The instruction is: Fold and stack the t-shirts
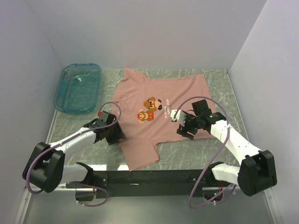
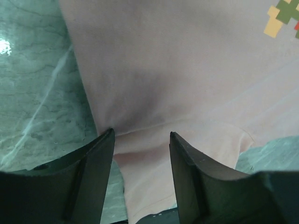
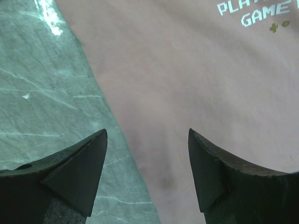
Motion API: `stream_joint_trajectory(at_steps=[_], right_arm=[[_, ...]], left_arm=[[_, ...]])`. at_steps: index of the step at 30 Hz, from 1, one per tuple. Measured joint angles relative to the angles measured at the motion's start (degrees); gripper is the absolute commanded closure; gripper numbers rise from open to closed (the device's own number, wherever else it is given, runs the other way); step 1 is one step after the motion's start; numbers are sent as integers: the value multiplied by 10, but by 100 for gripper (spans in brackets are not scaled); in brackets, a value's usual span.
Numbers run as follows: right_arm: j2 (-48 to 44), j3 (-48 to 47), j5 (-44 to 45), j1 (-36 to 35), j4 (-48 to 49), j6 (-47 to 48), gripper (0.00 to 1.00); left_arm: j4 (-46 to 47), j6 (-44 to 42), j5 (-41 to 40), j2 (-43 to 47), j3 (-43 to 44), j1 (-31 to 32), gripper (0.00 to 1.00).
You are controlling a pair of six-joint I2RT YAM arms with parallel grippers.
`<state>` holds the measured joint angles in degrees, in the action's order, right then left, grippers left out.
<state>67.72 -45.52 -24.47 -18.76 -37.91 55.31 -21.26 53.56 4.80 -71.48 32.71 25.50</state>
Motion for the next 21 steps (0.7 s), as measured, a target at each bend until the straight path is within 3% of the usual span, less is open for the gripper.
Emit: stream_joint_trajectory(at_steps=[12, 21], right_arm=[[20, 38, 90, 13, 13, 60, 25], [11, 77, 114, 83, 14, 130, 30]], left_arm=[[-48, 18, -60, 48, 11, 15, 35], [-47, 47, -67, 43, -9, 15, 37]])
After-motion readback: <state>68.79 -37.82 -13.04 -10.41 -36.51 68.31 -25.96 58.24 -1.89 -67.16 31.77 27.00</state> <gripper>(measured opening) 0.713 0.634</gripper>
